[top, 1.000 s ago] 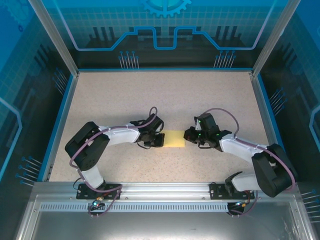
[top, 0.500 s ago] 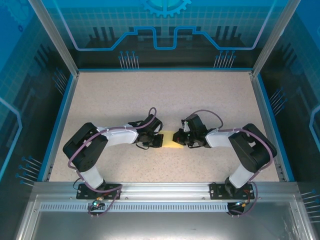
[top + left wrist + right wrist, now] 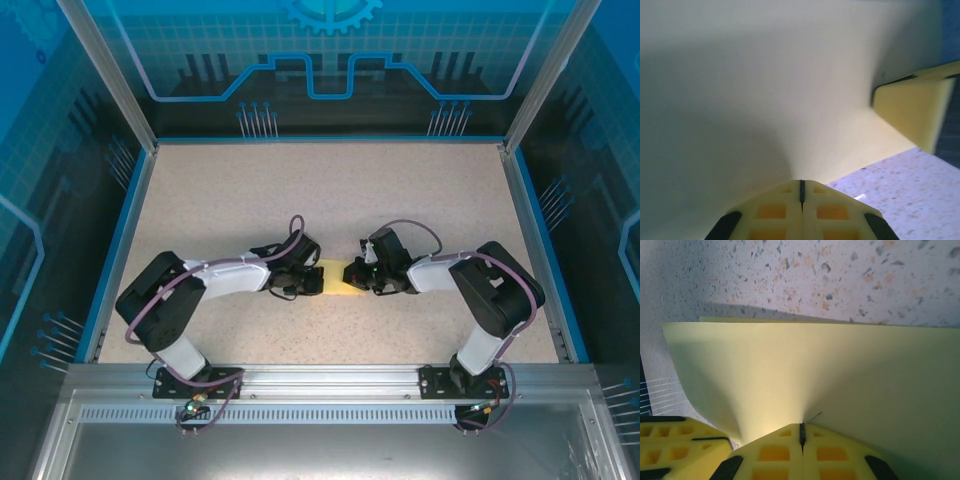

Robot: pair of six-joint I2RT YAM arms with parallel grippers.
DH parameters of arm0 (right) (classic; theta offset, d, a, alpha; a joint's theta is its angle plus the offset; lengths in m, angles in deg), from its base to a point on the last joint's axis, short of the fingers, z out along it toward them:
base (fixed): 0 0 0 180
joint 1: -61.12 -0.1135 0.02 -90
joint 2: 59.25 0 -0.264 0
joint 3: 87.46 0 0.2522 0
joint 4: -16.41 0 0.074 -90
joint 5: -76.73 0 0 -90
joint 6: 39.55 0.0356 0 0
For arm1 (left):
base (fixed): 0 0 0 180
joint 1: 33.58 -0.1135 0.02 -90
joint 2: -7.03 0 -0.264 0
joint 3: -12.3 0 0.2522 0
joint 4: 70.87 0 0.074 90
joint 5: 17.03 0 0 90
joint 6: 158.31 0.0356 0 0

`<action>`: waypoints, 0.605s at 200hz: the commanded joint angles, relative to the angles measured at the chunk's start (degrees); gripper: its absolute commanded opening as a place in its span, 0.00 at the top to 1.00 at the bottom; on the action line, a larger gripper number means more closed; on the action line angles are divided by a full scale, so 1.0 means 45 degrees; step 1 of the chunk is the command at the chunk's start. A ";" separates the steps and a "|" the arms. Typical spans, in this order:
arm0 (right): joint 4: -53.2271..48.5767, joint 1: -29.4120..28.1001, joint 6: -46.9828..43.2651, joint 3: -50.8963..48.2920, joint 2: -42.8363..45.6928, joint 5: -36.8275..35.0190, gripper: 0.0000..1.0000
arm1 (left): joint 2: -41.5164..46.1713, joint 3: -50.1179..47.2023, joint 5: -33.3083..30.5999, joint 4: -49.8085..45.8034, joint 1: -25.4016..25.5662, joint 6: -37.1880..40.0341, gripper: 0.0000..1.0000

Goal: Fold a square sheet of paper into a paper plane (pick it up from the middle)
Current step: First fold in half a square sheet of paper at the center of the table.

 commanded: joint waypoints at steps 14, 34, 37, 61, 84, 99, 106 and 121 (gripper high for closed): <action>-0.0467 -0.0073 0.0003 -0.0333 -0.0138 -0.0311 1.00 | 0.0582 -0.1279 0.0390 0.2957 0.0074 -0.2837 1.00; -0.0364 -0.0078 -0.0086 -0.0148 0.0300 0.0132 1.00 | 0.0246 -0.1681 0.0263 0.3798 0.0147 -0.3595 1.00; -0.0361 -0.0064 -0.0091 -0.0117 0.0366 0.0197 1.00 | 0.0199 -0.1739 0.0243 0.3902 0.0151 -0.3663 1.00; -0.0147 -0.0128 -0.0089 -0.0130 0.1100 0.0572 1.00 | -0.0071 -0.2179 0.0211 0.4736 0.0181 -0.4159 1.00; 0.0069 -0.0252 0.0122 -0.0442 0.1314 0.0784 1.00 | -0.0185 -0.2449 0.0182 0.5291 0.0221 -0.4411 1.00; 0.0726 -0.0396 0.0310 -0.0619 0.1123 0.0922 1.00 | -0.0180 -0.2607 0.0077 0.5347 0.0239 -0.4453 1.00; 0.0860 -0.0476 0.0405 -0.0672 0.1009 0.0970 1.00 | -0.0171 -0.2713 0.0031 0.5412 0.0242 -0.4491 1.00; 0.1215 -0.0650 0.0635 -0.0721 0.0684 0.1070 1.00 | -0.0142 -0.2849 -0.0056 0.5439 0.0240 -0.4525 1.00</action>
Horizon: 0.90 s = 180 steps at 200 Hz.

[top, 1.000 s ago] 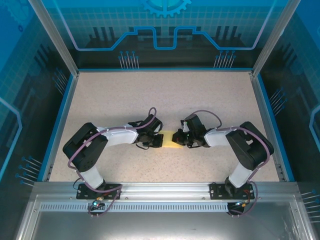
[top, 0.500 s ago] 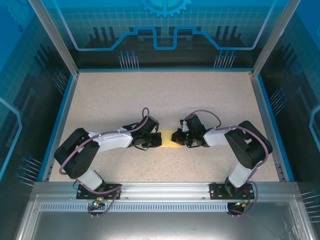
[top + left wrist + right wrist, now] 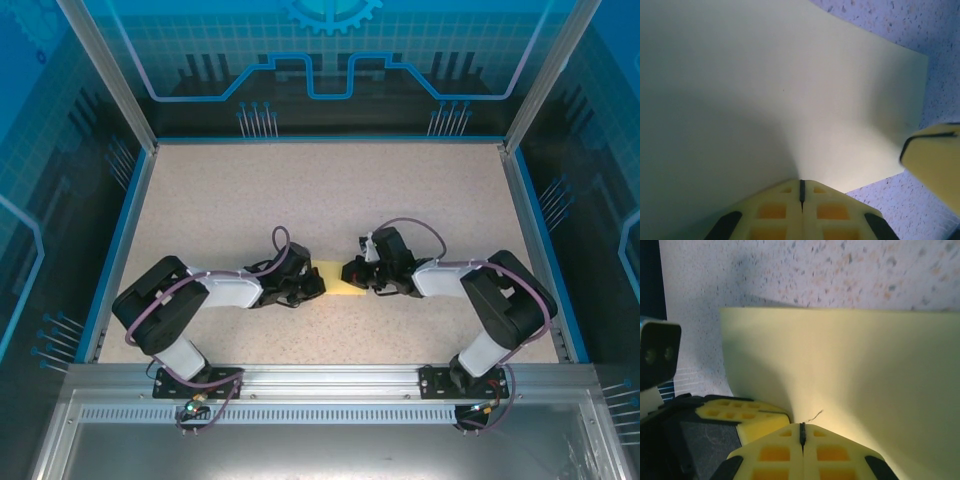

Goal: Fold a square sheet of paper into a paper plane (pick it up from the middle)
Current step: First fold in half a square sheet of paper at the center of the table.

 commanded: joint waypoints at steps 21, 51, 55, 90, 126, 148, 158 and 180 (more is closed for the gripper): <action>0.1205 -0.0537 0.0710 -0.0323 -0.0869 0.0602 1.00 | -0.0171 -0.0434 -0.0213 0.0546 0.0078 -0.0355 1.00; 0.1402 -0.0531 0.0889 -0.0695 -0.1012 0.0340 1.00 | -0.0257 -0.0507 -0.0333 0.0494 0.0074 -0.0327 1.00; 0.1397 -0.0545 0.0886 -0.0730 -0.1024 0.0317 1.00 | -0.0258 -0.0507 -0.0340 0.0481 0.0094 -0.0326 1.00; 0.1031 -0.0521 0.0809 -0.1109 -0.1073 -0.0188 1.00 | -0.0234 -0.0687 -0.0564 0.0394 0.0077 -0.0331 1.00; 0.0359 -0.0433 0.0646 -0.1430 -0.1249 -0.0769 1.00 | 0.0022 -0.0998 -0.1229 0.0135 0.0083 -0.0391 1.00; -0.0188 -0.0288 0.0681 -0.1572 -0.1345 -0.1186 1.00 | 0.0161 -0.1284 -0.1722 0.0041 0.0013 -0.0408 1.00; -0.0752 -0.0220 0.0676 -0.1546 -0.1393 -0.1351 1.00 | 0.0224 -0.1466 -0.1916 0.0013 -0.0070 -0.0419 1.00; -0.1459 -0.0139 0.0787 -0.1573 -0.1426 -0.1808 1.00 | 0.0390 -0.1940 -0.2229 0.0074 -0.0288 -0.0531 1.00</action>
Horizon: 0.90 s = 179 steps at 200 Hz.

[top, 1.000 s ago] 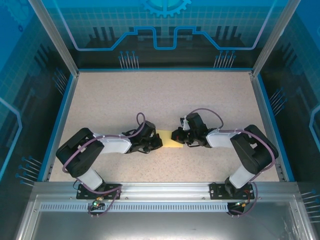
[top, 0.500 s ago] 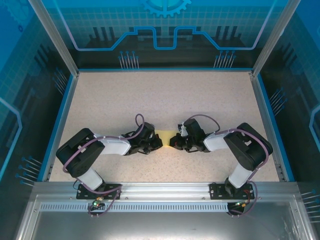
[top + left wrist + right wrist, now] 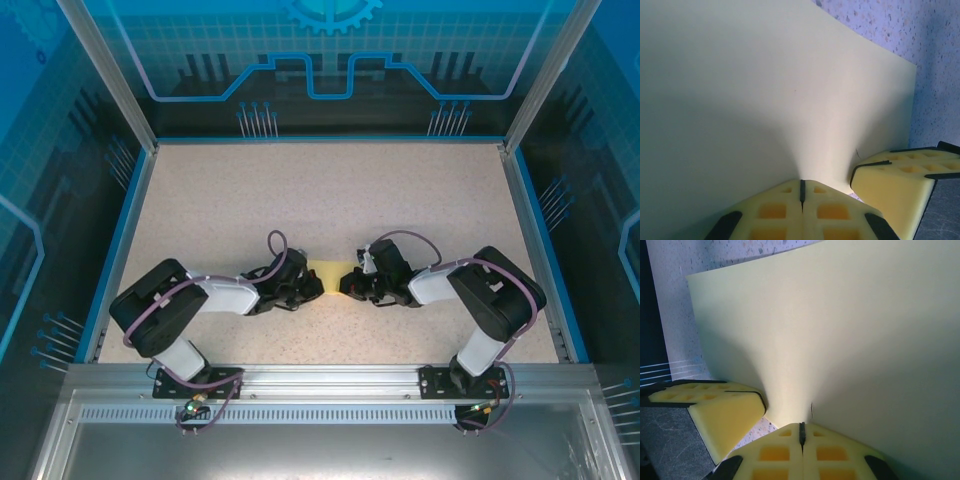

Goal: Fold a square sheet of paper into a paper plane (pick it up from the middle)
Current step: First fold in half a square sheet of paper at the center of the table.

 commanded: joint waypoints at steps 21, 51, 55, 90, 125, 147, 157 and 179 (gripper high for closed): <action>-0.3399 0.0261 0.0050 -0.0574 -0.0588 -0.2000 1.00 | 0.0293 -0.1348 -0.1691 -0.1310 -0.0620 -0.0172 1.00; -0.3731 0.0279 0.0162 -0.0568 -0.0638 -0.2207 1.00 | 0.0571 -0.1809 -0.1942 -0.1493 -0.0968 -0.0174 1.00; -0.3734 0.0296 0.0181 -0.0568 -0.0673 -0.2210 1.00 | 0.0624 -0.1868 -0.1974 -0.1529 -0.1023 -0.0190 1.00; -0.3803 0.0291 0.0265 -0.0543 -0.0843 -0.2220 1.00 | 0.1072 -0.2501 -0.2287 -0.1607 -0.1301 -0.0329 1.00; -0.3903 0.0299 0.0318 -0.0497 -0.0965 -0.2286 1.00 | 0.1422 -0.3122 -0.2696 -0.1626 -0.1514 -0.0390 1.00; -0.4041 0.0323 0.0357 -0.0505 -0.1041 -0.2334 1.00 | 0.1613 -0.3224 -0.2746 -0.1846 -0.1782 -0.0266 1.00; -0.4122 0.0326 0.0364 -0.0505 -0.1035 -0.2398 1.00 | 0.1727 -0.3231 -0.2761 -0.1987 -0.1895 -0.0182 1.00; -0.4238 0.0337 0.0343 -0.0501 -0.1000 -0.2480 1.00 | 0.2197 -0.3252 -0.2901 -0.2436 -0.2077 -0.0007 1.00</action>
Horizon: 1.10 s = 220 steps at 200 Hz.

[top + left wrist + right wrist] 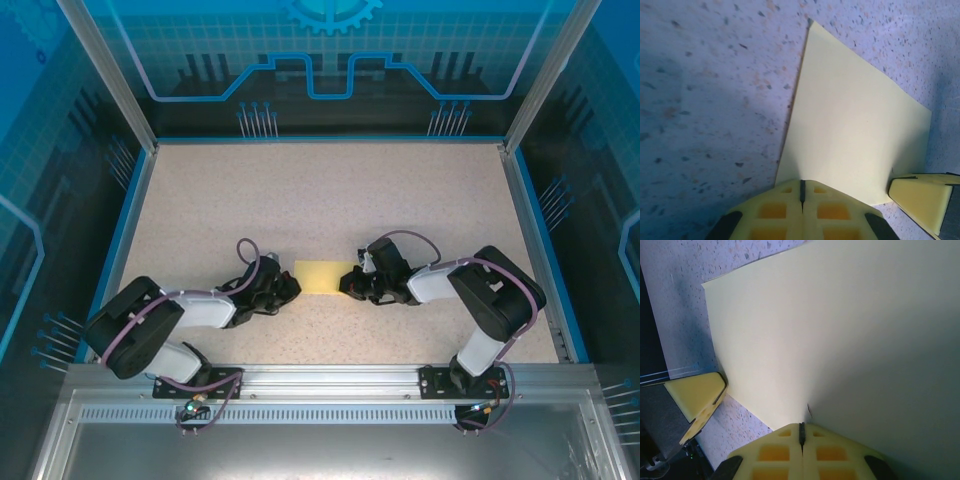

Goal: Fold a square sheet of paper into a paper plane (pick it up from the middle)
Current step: First fold in half a square sheet of paper at the center of the table, then rotate the square sheet of paper at the center of the table.

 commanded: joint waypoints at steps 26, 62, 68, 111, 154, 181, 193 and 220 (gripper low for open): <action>-0.3582 0.0345 -0.0230 -0.0740 -0.0859 -0.2346 1.00 | 0.0844 -0.0852 -0.2185 -0.3736 -0.0919 0.0649 1.00; -0.3731 0.0337 -0.0930 -0.0132 -0.0464 -0.1863 1.00 | 0.2326 -0.0262 -0.1870 -0.4979 -0.1222 0.1428 1.00; -0.3860 0.0323 -0.1132 0.0126 -0.0288 -0.1704 1.00 | 0.2646 0.0001 -0.1825 -0.5370 -0.1259 0.1637 1.00; -0.6126 -0.0368 -0.2736 0.2917 0.1249 -0.1952 0.93 | 0.3888 0.2649 -0.1373 -0.8319 -0.2092 0.3211 0.57; -0.8073 -0.1578 -0.3270 0.6152 -0.0516 -0.3432 0.79 | 0.3131 0.5126 -0.1066 -1.0704 -0.3296 0.4029 0.34; -0.8681 -0.2269 -0.3218 0.8199 -0.2282 -0.3945 0.76 | 0.2575 0.6059 -0.1728 -1.1477 -0.3734 0.4168 0.19; -0.9158 -0.2516 -0.3084 0.9137 -0.3055 -0.4286 0.74 | 0.2506 0.6226 -0.2244 -1.1702 -0.3874 0.4042 0.12; -0.9634 -0.2834 -0.2850 1.0526 -0.4410 -0.4423 0.72 | 0.2455 0.6218 -0.2267 -1.1884 -0.4463 0.3850 0.07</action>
